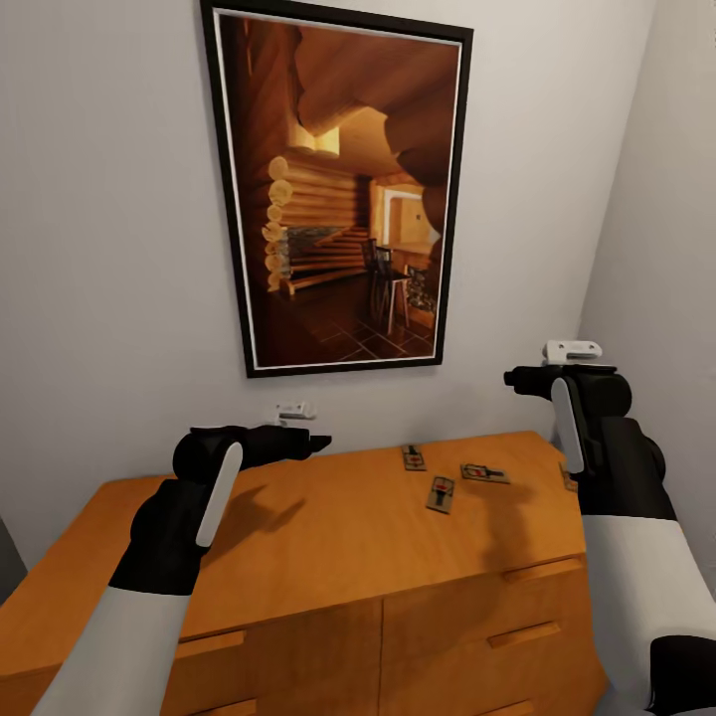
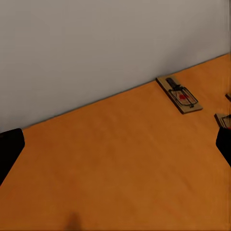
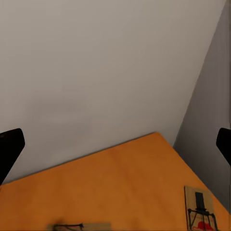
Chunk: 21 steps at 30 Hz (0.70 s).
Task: Take the four mousetraps from the cabinet in the bathroom and place them on the bathroom floor. Make sure all four end up on the same floor surface, and ensure that at least two of them are either under or directly next to the same bathroom sink.
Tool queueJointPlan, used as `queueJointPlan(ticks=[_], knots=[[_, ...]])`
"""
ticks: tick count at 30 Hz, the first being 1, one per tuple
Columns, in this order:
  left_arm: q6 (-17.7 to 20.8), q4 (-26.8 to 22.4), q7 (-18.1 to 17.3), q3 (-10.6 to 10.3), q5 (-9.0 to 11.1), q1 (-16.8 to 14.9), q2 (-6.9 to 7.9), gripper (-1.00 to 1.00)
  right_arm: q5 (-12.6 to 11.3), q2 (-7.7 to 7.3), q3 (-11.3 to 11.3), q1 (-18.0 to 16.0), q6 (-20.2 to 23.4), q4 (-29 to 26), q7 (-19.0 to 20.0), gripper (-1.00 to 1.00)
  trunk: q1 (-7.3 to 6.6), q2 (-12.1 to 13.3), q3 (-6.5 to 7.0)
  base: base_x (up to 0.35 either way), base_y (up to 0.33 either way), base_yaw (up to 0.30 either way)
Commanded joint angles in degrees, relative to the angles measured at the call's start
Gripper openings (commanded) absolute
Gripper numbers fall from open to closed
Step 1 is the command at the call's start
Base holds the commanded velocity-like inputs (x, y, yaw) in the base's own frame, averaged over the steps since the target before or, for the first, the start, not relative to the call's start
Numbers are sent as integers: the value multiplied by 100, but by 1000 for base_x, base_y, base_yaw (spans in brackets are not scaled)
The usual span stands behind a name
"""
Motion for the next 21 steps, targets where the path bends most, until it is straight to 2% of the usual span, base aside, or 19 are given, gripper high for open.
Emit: queueJointPlan(ticks=[1, 21], knots=[[33, -1, 23, 3, 46, -5, -2, 100, -8, -3, 2, -4, 25, -4, -19, 100, 0, -4, -7, 0, -68, 0], [33, 18, 36, 2, 47, -5, -2, 100, -7, -39, -1, -4, 25, 1, -20, 100, 0, -4, -7, 0, -16, 0]])
